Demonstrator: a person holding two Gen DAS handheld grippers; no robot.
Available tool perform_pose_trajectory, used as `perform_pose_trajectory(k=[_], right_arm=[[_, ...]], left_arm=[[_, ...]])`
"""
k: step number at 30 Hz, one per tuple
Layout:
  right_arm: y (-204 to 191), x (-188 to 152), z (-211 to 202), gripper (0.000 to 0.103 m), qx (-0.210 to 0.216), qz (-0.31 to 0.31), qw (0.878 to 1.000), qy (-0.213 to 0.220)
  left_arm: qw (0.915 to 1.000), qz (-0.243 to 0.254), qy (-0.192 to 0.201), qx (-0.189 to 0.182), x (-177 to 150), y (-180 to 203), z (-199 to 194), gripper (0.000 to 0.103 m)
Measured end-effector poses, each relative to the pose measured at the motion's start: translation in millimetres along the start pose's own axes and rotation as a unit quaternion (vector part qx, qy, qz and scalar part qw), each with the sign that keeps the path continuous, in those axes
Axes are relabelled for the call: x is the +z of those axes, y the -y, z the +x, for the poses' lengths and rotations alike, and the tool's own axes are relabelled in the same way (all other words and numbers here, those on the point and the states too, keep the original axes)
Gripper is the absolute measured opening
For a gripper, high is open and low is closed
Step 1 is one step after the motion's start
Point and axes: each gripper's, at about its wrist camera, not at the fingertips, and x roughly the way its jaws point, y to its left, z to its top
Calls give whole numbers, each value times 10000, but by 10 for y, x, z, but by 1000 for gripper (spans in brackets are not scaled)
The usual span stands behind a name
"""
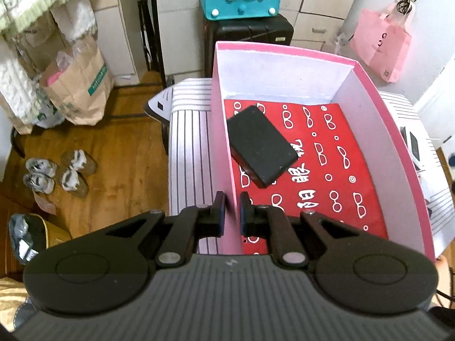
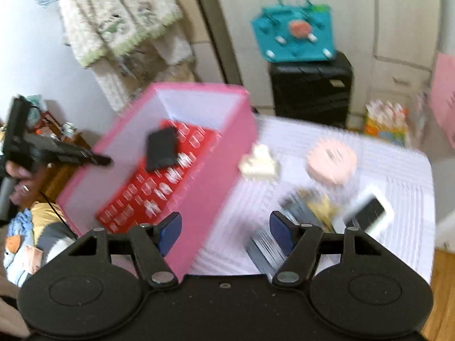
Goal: Organize rigid objects
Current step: 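Move the right gripper back to the items and grasp the black battery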
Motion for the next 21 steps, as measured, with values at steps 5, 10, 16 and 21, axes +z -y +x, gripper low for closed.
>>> perform_pose_trajectory(k=[5, 10, 16, 21], right_arm=[[215, -330, 72, 75, -297, 159, 9987, -395], [333, -583, 116, 75, -441, 42, 9961, -762], [313, -777, 232, 69, -478, -611, 9946, -690], [154, -824, 347, 57, -469, -1488, 9857, -637]], left_arm=[[9999, -57, 65, 73, -14, 27, -37, 9], [9997, -235, 71, 25, -36, -12, -51, 9], [9996, -249, 80, 102, -40, 13, -49, 9], [9995, -255, 77, 146, -35, 29, -48, 9]])
